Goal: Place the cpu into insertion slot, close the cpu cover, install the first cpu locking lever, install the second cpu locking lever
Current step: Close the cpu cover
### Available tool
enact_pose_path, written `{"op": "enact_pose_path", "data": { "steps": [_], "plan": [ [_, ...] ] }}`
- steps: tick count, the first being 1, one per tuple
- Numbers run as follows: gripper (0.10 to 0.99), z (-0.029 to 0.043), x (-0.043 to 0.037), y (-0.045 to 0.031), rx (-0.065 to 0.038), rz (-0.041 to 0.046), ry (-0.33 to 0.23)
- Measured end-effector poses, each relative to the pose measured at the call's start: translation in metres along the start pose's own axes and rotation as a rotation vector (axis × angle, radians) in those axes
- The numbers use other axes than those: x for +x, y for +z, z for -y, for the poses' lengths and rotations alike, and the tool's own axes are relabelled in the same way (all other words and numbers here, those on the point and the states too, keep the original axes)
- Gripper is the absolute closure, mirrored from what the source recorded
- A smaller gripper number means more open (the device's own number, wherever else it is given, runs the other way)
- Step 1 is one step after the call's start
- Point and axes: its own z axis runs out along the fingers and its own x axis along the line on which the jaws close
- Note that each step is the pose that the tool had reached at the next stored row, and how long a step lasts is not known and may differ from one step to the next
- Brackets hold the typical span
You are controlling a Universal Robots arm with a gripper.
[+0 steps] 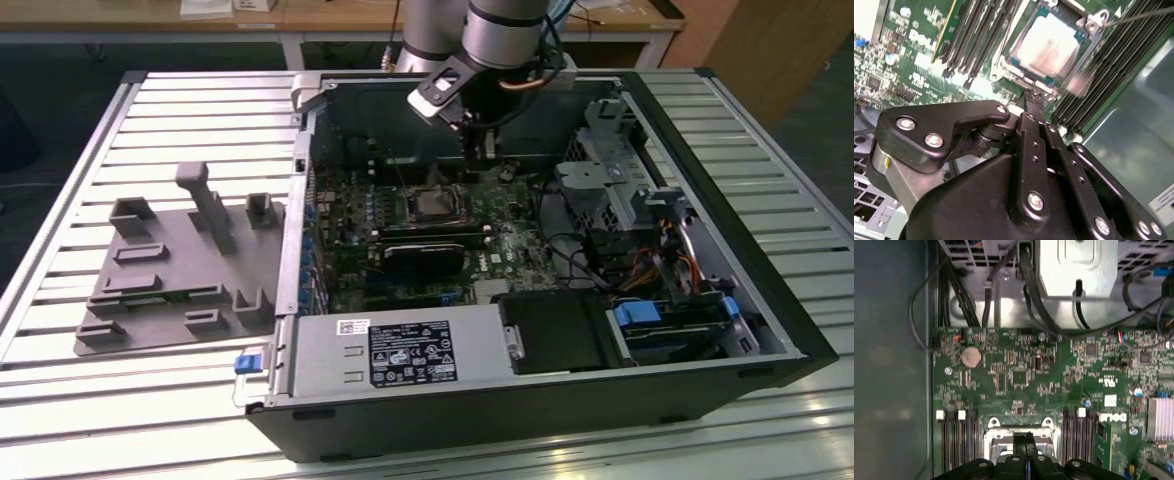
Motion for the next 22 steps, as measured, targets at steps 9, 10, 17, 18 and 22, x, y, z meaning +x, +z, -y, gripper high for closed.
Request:
{"op": "enact_pose_path", "data": {
  "steps": [9,10,17,18,22],
  "plan": [
    [0.984,0.0224,-0.0004,0.0011,-0.031,-0.0007,0.001],
    [0.984,0.0245,-0.0004,0.0014,-0.044,-0.0013,0.001],
    [0.984,0.0405,-0.0006,0.0039,-0.104,-0.0026,0.003],
    [0.984,0.0423,-0.0006,0.0043,-0.105,-0.0027,0.003],
    [0.984,0.0459,-0.0007,0.0075,-0.105,-0.0024,0.003]
  ]
}}
